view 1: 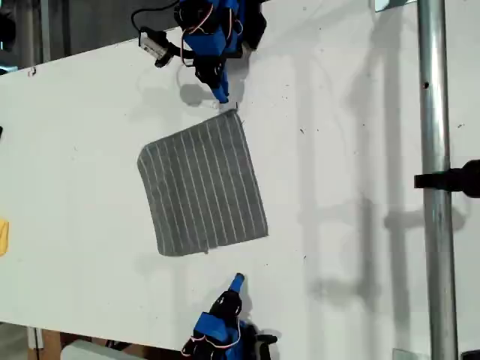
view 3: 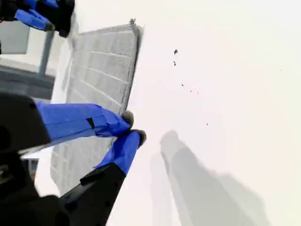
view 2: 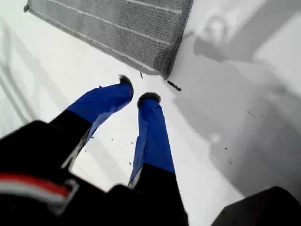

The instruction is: Grasp corners of a towel and fold twice.

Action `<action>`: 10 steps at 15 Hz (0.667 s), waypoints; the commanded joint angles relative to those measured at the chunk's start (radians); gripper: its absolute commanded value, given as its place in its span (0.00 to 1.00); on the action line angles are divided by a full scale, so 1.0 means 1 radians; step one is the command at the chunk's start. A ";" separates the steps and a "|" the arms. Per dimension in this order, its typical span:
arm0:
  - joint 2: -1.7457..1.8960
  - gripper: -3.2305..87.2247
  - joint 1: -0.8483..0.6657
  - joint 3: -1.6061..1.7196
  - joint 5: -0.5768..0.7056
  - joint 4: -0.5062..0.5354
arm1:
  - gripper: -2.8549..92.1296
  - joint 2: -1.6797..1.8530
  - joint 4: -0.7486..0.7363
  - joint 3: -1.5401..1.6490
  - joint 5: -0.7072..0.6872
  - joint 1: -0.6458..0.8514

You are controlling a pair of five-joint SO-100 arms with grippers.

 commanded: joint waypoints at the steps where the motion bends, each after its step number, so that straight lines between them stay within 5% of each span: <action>1: 0.006 0.02 -0.046 0.006 -0.693 -0.008 | 0.12 -0.003 0.003 -0.015 -0.012 0.003; 10: 0.006 0.00 -0.040 0.006 -0.696 -0.006 | 0.12 -0.003 0.003 -0.015 -0.012 0.003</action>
